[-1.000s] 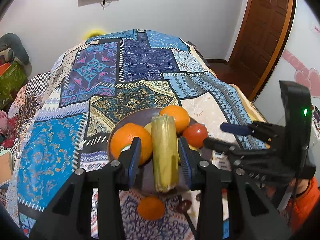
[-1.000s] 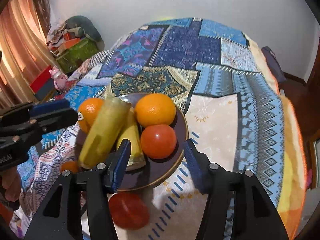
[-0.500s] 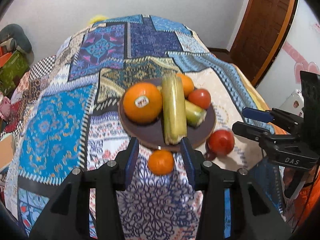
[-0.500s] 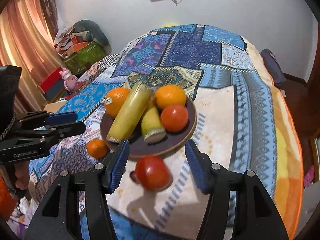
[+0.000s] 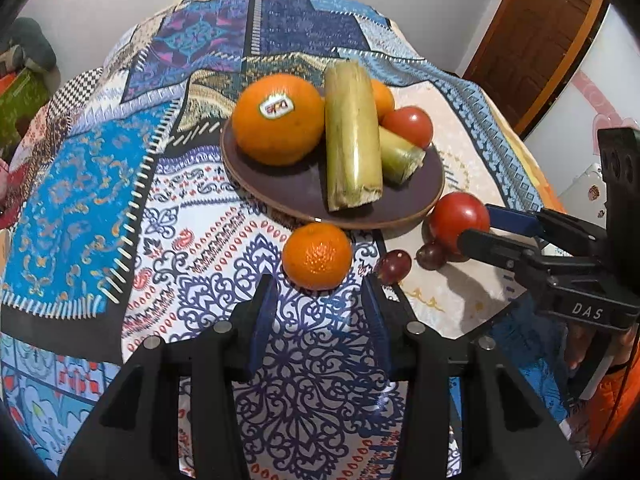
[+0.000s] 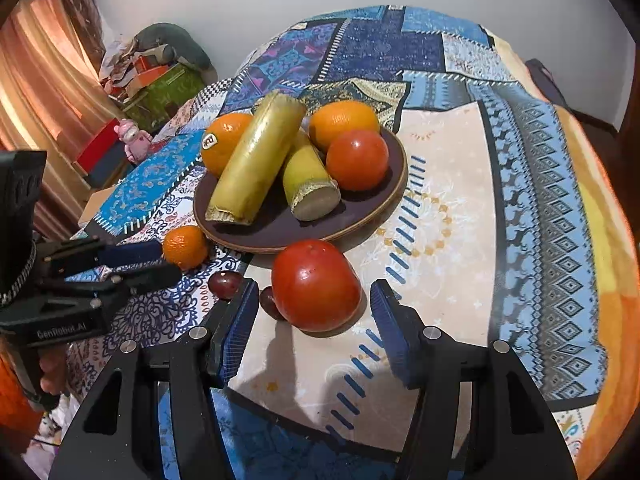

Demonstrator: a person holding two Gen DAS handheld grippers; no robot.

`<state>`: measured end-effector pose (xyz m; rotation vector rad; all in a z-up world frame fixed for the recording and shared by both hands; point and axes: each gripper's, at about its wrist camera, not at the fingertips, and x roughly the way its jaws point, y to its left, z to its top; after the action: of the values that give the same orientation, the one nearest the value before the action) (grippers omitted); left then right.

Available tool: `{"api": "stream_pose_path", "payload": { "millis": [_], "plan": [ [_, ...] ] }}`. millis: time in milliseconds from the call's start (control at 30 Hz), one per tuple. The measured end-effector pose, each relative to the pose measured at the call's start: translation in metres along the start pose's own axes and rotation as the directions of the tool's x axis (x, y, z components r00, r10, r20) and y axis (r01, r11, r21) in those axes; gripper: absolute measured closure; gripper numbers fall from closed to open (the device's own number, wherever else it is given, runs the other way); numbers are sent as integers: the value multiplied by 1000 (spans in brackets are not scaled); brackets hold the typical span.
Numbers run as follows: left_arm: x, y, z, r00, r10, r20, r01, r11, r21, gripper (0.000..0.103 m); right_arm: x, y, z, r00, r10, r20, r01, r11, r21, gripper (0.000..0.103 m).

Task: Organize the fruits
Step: 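Open the left gripper over the plate while the right gripper sets the tomato on it, then grasp the loose mandarin with the left gripper and set it on the plate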

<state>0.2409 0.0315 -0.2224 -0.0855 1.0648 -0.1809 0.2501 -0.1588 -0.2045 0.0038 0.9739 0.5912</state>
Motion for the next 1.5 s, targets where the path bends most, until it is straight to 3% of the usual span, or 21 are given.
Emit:
{"api": "stream_pose_path", "payload": {
  "millis": [433, 533, 667, 1100, 1500],
  "plan": [
    [12, -1, 12, 1000, -10, 11, 10, 1000, -22, 60, 14, 1, 0, 1000, 26, -15, -26, 1000, 12, 49],
    [13, -1, 11, 1000, -10, 17, 10, 1000, -18, 60, 13, -1, -1, 1000, 17, -12, -17, 1000, 17, 56],
    [11, 0, 10, 1000, -5, 24, 6, 1000, -18, 65, 11, -3, -1, 999, 35, -7, -35, 999, 34, 57],
    [-7, 0, 9, 998, -7, 60, 8, 1000, -12, 65, -2, 5, 5, 999, 42, 31, -43, 999, 15, 57],
    [-21, 10, 33, 993, 15, 118, -12, 1000, -26, 65, -1, 18, 25, 996, 57, 69, -56, 998, -20, 57]
  ]
}}
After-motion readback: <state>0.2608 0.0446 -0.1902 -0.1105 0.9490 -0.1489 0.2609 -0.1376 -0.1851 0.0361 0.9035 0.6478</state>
